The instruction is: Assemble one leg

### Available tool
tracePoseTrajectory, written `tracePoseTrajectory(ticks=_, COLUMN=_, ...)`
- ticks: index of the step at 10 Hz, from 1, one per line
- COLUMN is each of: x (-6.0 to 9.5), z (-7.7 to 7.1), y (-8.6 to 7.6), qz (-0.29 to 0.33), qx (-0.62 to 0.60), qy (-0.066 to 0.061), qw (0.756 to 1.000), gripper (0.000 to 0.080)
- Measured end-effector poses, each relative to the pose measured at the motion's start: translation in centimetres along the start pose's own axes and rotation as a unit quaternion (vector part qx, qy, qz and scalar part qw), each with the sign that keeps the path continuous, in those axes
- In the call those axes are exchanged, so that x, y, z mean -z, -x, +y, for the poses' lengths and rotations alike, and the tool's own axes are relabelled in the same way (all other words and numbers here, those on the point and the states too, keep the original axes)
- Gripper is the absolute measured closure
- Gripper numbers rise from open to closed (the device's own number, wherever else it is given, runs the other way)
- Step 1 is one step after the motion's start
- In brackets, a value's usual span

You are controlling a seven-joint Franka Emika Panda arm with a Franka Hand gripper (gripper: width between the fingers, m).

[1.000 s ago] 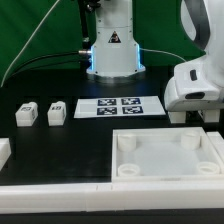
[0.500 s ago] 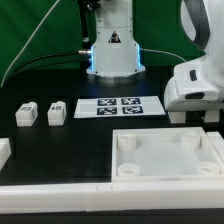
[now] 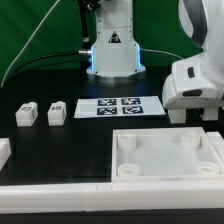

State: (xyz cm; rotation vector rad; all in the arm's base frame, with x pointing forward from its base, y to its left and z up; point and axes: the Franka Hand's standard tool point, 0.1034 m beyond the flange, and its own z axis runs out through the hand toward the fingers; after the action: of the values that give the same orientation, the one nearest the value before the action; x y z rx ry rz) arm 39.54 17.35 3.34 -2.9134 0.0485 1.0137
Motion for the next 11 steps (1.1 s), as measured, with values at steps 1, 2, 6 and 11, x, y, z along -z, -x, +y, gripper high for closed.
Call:
tracePoseTrajectory(ticks=1, x=1.4, z=0.9, y=1.1, qz=0.003, qx=-0.011, qy=0.001, qw=1.000, gripper=0.0505)
tracePoseTrajectory(ticks=2, x=3.3, z=2.3, y=2.2, qz=0.001, qx=-0.017, qy=0.000, qw=1.000, gripper=0.0505)
tracePoseTrajectory(ticks=6, x=7.2, z=4.5, y=3.2, qz=0.016, qx=-0.004, qy=-0.009, qw=1.000, gripper=0.0505)
tracePoseTrajectory(ticks=11, x=7.5, z=4.0, y=1.6, qz=0.218, qx=0.005, qy=-0.017, qw=0.976, gripper=0.0505)
